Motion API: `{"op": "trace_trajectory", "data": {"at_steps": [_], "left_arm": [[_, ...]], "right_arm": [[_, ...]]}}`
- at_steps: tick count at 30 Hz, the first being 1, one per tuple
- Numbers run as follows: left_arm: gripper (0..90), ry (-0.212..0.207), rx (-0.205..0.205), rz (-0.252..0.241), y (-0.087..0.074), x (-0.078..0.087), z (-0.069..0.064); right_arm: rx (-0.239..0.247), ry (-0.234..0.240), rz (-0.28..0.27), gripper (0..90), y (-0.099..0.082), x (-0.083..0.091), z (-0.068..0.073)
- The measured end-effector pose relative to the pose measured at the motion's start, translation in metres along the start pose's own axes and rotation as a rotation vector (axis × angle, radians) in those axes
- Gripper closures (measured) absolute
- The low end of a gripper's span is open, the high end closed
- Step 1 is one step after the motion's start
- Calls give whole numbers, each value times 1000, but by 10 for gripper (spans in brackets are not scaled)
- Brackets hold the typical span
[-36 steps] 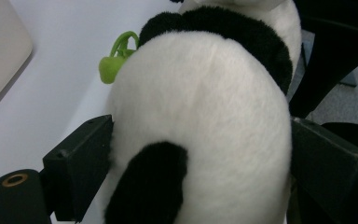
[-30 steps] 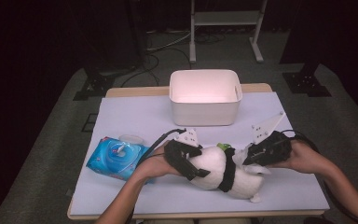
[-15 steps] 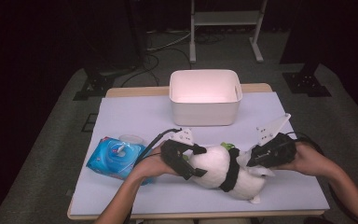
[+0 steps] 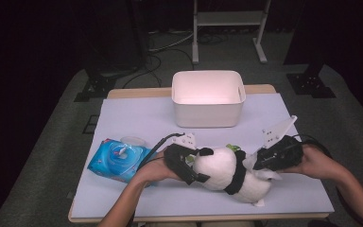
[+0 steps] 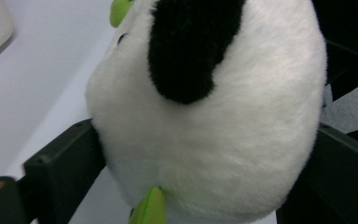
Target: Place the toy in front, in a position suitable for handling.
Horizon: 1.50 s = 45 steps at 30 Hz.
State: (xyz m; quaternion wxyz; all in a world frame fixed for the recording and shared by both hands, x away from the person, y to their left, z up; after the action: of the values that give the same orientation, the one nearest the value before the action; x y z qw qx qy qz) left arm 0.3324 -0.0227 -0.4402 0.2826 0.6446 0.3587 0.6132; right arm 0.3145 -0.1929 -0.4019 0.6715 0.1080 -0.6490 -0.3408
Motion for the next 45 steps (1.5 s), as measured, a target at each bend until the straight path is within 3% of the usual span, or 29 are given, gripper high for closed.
{"op": "trace_trajectory", "data": {"at_steps": [3,6,14,17,21,24,27,31,35,45], "left_arm": [[195,5,-7,-25,2,5,2],[248,16,-11,-43,7,11,5],[277,44,-51,-35,30,22,5],[279,70,-71,-12,37,27,6],[278,91,-79,-28,48,42,6],[278,103,-98,-13,54,49,5],[276,102,-112,15,51,47,4],[198,103,-105,11,46,39,5],[118,119,-97,-12,48,37,6],[85,87,-68,7,37,29,7]], "right_arm": [[11,-5,-10,808,4,-2,0],[25,-15,-22,810,11,-2,-2],[48,-19,-49,810,35,-2,-3],[67,-29,-36,810,42,-3,-4],[59,-31,-64,810,48,2,-8],[58,-26,-76,810,50,3,-6],[62,-20,-71,810,47,-2,-5],[22,-4,-59,810,31,-11,-7],[2,19,-84,810,20,-13,-9],[-19,6,-73,810,4,-10,-12]]}}
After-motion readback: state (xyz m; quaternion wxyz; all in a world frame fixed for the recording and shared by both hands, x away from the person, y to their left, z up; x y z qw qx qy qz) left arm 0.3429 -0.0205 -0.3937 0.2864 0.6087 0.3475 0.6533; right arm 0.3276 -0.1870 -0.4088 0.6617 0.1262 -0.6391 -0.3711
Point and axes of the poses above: each handheld gripper's, and its own axes: x roughly backward along the jaws, y roughly out of its top, z roughly to its left, the point moved 10 cm from there along -x, roughly forward along the jaws, and after that the axes turned 7 degrees about -x, right-handed, at the moved point
